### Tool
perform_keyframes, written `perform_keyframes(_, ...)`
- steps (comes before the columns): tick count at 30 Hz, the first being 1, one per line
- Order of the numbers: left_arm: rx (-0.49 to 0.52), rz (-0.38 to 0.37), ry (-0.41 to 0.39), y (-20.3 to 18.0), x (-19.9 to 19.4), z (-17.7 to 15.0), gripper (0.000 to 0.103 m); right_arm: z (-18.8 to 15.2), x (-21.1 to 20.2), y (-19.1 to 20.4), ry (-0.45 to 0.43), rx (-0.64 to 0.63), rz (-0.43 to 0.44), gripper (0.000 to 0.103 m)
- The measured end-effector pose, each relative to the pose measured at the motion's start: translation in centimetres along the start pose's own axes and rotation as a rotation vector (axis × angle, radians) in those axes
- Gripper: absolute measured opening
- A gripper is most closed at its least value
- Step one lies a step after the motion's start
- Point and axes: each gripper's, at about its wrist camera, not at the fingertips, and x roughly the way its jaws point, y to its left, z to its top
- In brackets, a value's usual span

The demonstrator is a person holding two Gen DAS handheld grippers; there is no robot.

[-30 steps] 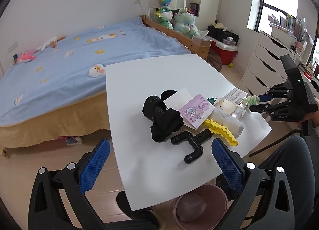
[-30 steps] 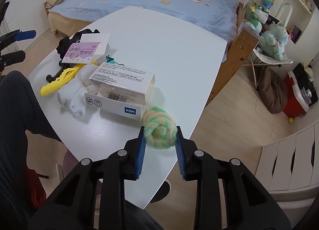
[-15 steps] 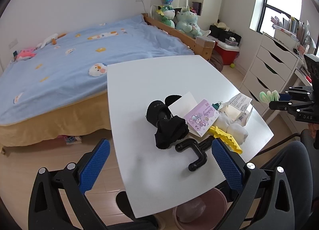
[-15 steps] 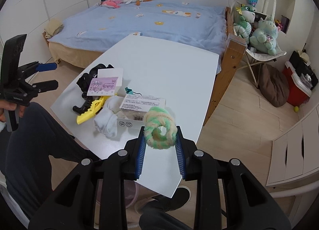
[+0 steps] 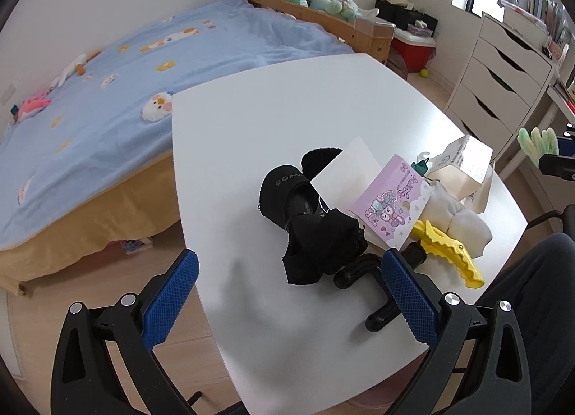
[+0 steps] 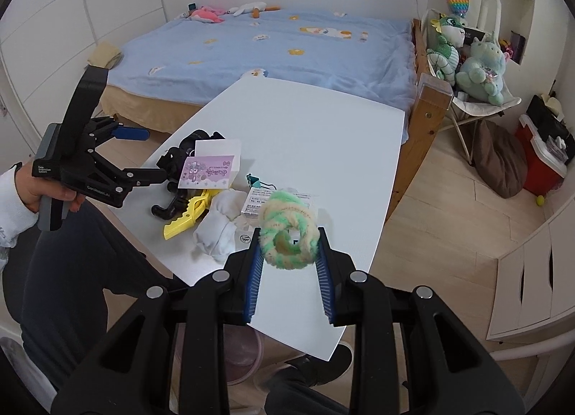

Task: Collect trash
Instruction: 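Close the right gripper on the yarn ball and lift it, then carry the yarn ball with the right gripper while the left gripper grasps the black sock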

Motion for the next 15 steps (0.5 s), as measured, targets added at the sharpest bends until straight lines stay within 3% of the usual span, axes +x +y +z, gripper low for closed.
perform_keyframes(11, 0.009, 0.051, 0.007, -0.1, 1.7, 0.6, 0.096, -0.2, 0.3, 0.0, 0.003, 0.007, 0.012, 0.028)
perform_keyframes(13, 0.011, 0.042, 0.008, -0.2, 1.8, 0.5, 0.085, -0.2, 0.4, 0.0, 0.004, 0.009, 0.015, 0.028)
perform_keyframes(15, 0.012, 0.033, 0.017, -0.3, 2.0, 0.5, 0.066, -0.2, 0.5, 0.0, 0.004, 0.01, 0.018, 0.028)
